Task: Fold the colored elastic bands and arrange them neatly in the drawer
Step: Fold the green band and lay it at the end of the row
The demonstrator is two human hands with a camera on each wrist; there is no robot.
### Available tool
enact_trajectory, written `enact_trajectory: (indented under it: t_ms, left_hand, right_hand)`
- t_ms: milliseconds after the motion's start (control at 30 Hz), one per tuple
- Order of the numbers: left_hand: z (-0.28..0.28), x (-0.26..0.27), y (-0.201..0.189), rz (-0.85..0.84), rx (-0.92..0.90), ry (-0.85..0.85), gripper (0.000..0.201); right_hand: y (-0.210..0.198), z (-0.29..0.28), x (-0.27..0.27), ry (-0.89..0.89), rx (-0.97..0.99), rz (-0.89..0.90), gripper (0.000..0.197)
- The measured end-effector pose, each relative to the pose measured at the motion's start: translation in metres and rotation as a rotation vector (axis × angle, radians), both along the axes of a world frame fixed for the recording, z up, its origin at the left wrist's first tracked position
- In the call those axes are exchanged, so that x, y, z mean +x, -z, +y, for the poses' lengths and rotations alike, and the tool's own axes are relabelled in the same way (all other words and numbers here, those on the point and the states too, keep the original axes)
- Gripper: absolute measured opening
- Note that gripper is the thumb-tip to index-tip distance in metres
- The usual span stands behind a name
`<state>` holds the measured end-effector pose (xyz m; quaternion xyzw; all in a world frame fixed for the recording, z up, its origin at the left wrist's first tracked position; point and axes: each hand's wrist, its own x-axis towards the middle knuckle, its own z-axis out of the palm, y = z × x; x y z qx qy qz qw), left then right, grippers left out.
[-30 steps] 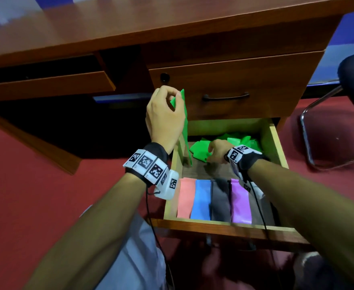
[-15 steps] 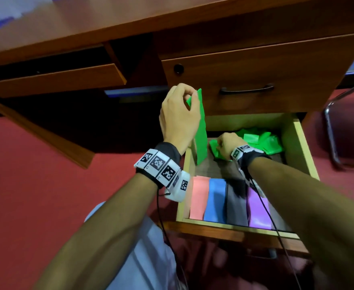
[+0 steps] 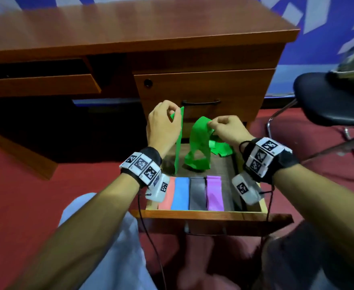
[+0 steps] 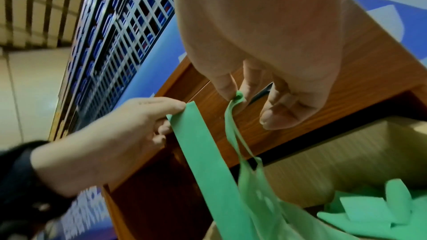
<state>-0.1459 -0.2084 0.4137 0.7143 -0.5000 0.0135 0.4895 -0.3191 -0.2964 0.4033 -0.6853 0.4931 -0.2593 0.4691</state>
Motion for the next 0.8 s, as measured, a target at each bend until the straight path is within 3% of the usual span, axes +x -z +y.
enact_trajectory:
  t_ms: [267,500,700,800]
  left_hand:
    - [-0.011,-0.018,0.014,0.102,0.112,0.181,0.011]
    - [-0.018,-0.010,0.015,0.347,0.214,0.420,0.012]
    - [-0.015,-0.017,0.006,0.513,0.258,0.571,0.014]
    - [-0.013,-0.018,0.004,0.466,0.263,0.577,0.011]
  right_hand:
    - [-0.005,0.004,-0.009,-0.017,0.129,-0.254,0.021]
    - [-0.023,0.001,-0.018,-0.014,0.171,-0.523,0.024]
    - [-0.035,0.003,-0.018,-0.082,0.179,-0.619,0.021]
    - [-0.037,0.002,-0.018,-0.064,0.159,-0.650,0.022]
